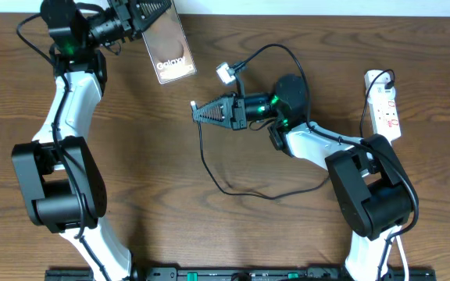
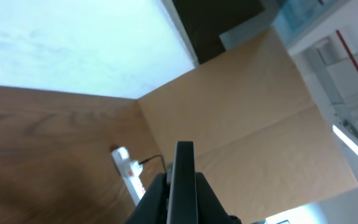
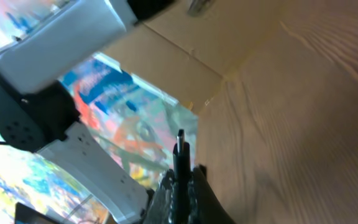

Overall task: Plug charger to phone and switch on socket
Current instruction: 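Align the held plug with the phone's bottom charging port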

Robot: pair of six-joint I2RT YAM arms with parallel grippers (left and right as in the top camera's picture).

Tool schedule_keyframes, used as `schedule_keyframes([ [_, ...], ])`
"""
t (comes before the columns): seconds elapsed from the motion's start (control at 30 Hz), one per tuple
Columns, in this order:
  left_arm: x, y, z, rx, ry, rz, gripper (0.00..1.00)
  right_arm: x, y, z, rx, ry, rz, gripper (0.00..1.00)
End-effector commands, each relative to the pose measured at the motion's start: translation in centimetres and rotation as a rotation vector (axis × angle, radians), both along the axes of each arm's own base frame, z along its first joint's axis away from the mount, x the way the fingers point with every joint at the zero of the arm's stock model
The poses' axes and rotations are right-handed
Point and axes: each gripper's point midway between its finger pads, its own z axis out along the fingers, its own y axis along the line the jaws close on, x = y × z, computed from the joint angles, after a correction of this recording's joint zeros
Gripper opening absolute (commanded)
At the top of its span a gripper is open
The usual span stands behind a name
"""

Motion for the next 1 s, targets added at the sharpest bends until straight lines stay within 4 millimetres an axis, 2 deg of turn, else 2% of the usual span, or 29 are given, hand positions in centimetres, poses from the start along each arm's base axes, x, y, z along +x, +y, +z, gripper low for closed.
schedule_keyframes([
  [0.0, -1.0, -0.7, 1.0, -0.016, 0.024, -0.05, 0.07, 0.2, 0.3, 0.4, 0.007, 0.057, -0.016, 0.01],
  [0.17, -1.9, -1.8, 0.8, -0.001, 0.025, -0.109, 0.07, 0.2, 0.3, 0.4, 0.008, 0.056, -0.018, 0.01],
  [0.43, -3.6, -4.8, 0.5, 0.024, 0.006, -0.22, 0.07, 0.1, 0.5, 0.6, 0.012, 0.049, -0.016, 0.01],
  [0.63, -3.4, -5.0, 0.6, 0.02, 0.006, -0.209, 0.07, 0.0, 0.4, 1.7, 0.056, -0.02, -0.028, 0.01],
  [0.97, -2.1, -4.7, 1.0, -0.006, 0.004, -0.131, 0.07, 0.2, 0.4, 1.8, 0.058, -0.005, -0.037, 0.01],
])
